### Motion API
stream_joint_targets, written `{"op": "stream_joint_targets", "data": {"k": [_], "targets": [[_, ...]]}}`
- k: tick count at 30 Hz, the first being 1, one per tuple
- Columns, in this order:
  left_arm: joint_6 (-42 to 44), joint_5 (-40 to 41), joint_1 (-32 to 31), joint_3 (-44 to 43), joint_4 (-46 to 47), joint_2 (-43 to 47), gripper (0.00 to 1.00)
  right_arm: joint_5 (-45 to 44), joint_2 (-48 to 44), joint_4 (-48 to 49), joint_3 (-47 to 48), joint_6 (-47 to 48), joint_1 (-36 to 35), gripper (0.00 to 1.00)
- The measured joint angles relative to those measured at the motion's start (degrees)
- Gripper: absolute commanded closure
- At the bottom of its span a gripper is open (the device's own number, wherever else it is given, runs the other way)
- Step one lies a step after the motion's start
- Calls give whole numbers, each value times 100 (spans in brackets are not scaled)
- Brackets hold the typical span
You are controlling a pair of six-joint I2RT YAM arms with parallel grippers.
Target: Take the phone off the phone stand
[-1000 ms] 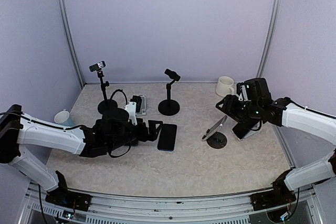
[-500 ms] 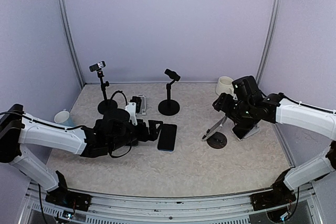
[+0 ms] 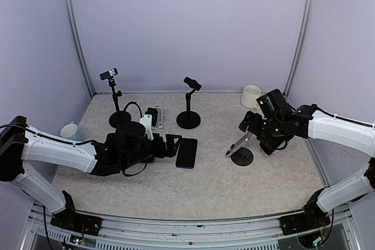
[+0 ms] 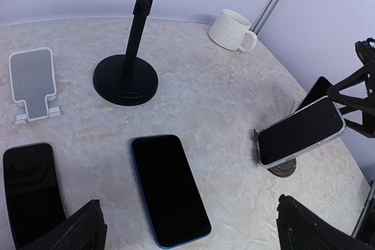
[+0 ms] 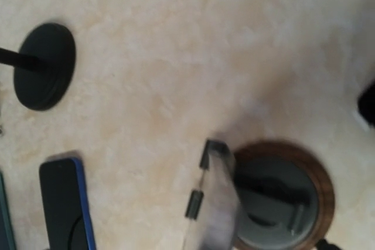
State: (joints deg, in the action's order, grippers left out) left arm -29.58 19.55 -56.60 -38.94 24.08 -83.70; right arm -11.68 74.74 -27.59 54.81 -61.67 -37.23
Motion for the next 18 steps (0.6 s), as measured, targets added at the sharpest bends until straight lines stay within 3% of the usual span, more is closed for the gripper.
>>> {"op": "stream_joint_targets", "data": {"k": [7, 18], "targets": [[2, 20, 0, 0, 31, 0, 1, -13, 144, -219, -42, -387, -365, 13], [0, 42, 0, 7, 79, 7, 1, -24, 566, -24, -144, -737, -387, 29]]}}
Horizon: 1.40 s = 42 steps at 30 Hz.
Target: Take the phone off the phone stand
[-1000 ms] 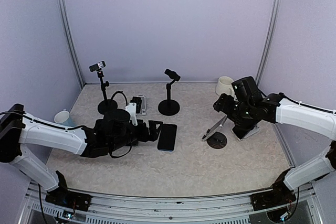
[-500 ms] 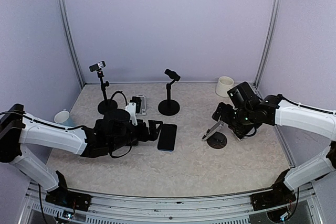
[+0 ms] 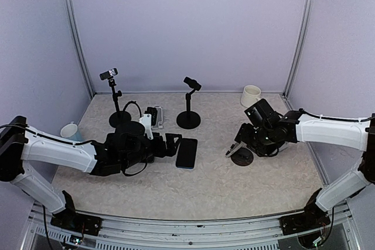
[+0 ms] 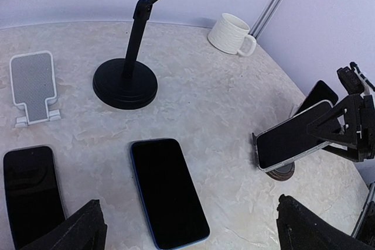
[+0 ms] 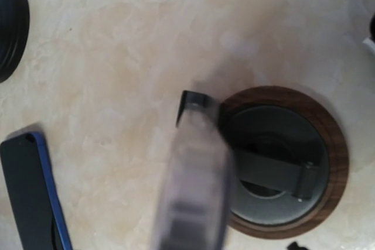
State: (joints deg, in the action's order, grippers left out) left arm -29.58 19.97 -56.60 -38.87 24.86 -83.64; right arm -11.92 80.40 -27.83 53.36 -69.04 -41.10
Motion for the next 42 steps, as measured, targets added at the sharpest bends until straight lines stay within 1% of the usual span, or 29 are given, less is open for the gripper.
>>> {"op": "stream_joint_targets", "data": {"k": [6, 9, 15, 17, 22, 24, 33, 37, 42], "targets": [[-2, 4, 0, 0, 0, 0, 1, 15, 190, 170, -59, -127, 0, 36], [-2, 4, 0, 0, 0, 0, 1, 17, 269, 212, -92, -175, 0, 43], [-2, 24, 0, 4, 0, 0, 1, 20, 341, 330, -173, -223, 0, 51], [-2, 26, 2, 4, 0, 0, 1, 24, 350, 378, -177, -225, 0, 56], [4, 31, 2, 4, 0, 0, 1, 66, 350, 529, -195, -151, 0, 72], [13, 26, 2, 4, 0, 0, 1, 87, 350, 597, -208, -79, 0, 77], [164, -203, 28, 4, 2, -7, 1, 348, 219, 916, -402, 413, 4, 80], [315, -492, 33, 4, 87, -85, 1, 555, 76, 1071, -573, 750, 37, 80], [634, -1075, 28, -20, 330, -363, 1, 988, -232, 1279, -903, 1287, 105, 79]]}}
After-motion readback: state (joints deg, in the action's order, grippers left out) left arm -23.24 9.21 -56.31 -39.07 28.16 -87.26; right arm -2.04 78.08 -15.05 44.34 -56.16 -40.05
